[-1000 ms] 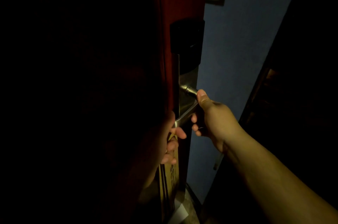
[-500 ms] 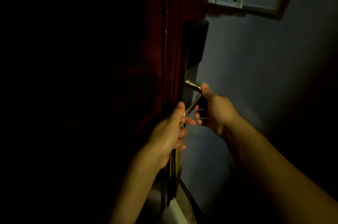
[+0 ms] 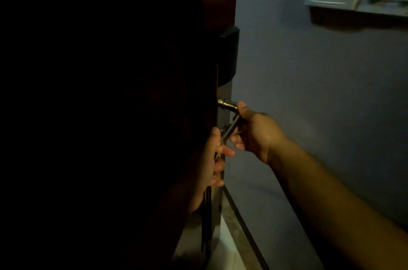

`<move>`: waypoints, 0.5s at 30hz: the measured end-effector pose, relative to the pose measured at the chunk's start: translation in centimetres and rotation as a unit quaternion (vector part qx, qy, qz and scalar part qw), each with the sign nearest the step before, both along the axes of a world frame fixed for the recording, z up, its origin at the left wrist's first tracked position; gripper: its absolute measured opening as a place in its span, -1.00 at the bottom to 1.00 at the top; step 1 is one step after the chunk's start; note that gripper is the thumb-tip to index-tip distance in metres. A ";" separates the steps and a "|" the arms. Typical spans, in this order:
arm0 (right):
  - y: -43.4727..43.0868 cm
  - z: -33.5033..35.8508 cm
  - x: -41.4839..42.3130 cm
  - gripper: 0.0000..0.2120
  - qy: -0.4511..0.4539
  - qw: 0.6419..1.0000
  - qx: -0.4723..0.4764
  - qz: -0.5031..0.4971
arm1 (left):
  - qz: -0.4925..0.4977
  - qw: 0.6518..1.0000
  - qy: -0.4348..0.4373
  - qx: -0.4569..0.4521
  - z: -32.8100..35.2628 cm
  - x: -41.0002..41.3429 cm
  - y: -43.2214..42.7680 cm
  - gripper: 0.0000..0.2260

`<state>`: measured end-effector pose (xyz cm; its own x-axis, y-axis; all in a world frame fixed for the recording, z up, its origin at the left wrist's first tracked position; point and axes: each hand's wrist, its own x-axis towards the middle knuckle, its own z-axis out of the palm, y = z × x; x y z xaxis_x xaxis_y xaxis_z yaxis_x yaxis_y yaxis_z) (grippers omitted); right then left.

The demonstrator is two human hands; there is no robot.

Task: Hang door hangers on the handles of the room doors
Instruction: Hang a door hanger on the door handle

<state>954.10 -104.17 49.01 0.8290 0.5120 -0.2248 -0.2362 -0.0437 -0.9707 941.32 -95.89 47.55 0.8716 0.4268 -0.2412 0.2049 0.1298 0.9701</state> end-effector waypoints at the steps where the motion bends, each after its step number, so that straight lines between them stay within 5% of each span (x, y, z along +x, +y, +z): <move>1: 1.3 0.0 0.4 -0.60 0.009 1.000 0.009 0.020 | 0.002 1.000 -0.013 -0.023 0.1 0.1 1.1 -0.51; 10: 13.2 0.7 1.9 -0.57 0.059 0.994 0.022 0.090 | 0.176 0.984 0.040 0.006 1.0 1.5 9.6 -0.57; 15: 19.1 0.7 3.2 -0.56 -0.017 0.985 -0.029 0.170 | 0.213 0.976 0.034 0.021 1.4 1.3 14.4 -0.54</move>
